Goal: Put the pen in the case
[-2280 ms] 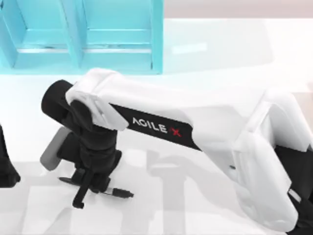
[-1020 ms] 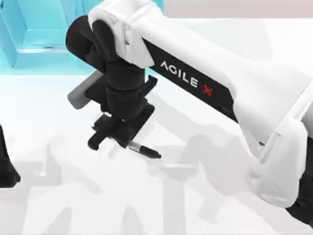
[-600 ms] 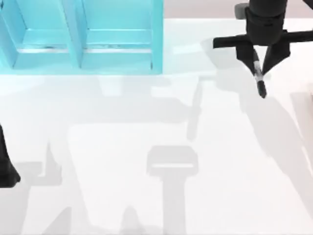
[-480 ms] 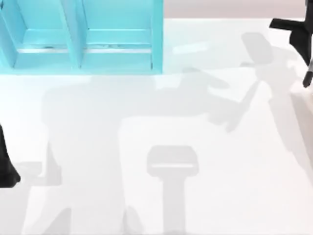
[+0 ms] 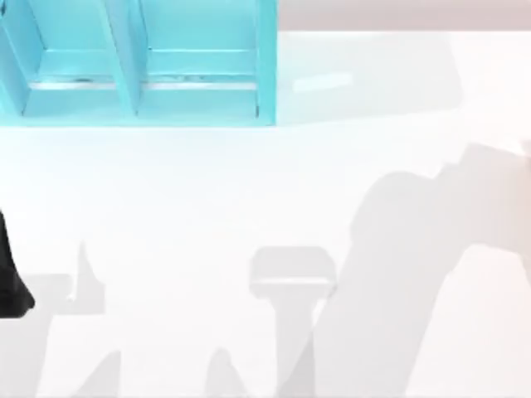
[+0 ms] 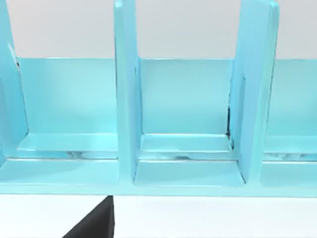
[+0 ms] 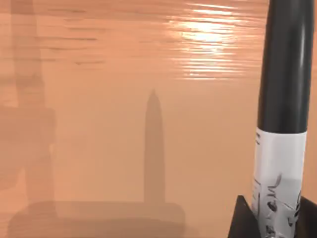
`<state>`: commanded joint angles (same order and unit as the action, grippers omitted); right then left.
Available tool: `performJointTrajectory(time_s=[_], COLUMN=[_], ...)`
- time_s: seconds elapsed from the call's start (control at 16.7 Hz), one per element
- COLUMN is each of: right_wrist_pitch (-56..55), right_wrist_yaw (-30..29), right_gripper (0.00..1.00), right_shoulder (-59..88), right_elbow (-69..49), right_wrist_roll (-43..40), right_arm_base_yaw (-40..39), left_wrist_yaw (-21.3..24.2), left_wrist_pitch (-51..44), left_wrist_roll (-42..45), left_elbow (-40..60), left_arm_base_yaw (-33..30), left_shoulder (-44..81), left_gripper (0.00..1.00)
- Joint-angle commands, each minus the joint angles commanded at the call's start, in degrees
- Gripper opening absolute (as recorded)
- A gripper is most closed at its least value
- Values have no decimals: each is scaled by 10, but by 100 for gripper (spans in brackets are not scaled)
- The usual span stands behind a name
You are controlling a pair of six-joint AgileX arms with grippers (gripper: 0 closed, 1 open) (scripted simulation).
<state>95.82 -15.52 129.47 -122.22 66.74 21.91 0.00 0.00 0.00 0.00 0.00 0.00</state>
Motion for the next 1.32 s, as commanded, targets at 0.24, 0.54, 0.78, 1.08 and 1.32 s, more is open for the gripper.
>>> performJointTrajectory(time_s=[0.24,0.54,0.78,1.08,1.32], right_wrist_pitch=[1,-10,-57,-135,-163], right_wrist_yaw=[4,-1,-21,-13,9], right_gripper=[0,0,0,0,0], right_shoulder=[-5,-7,-21,-49,-63], right_elbow=[13,33,119,220,239], right_wrist_roll=[16,16,25,35,34], right_arm_base_yaw=[16,2,-20,-15,-3], left_wrist_yaw=[0,0,0,0,0], left_wrist_pitch=[0,0,0,0,0], left_wrist_roll=[0,0,0,0,0], left_elbow=[0,0,0,0,0], left_arm_base_yaw=[0,0,0,0,0], left_shoulder=[0,0,0,0,0], left_gripper=[100,100,100,100,100])
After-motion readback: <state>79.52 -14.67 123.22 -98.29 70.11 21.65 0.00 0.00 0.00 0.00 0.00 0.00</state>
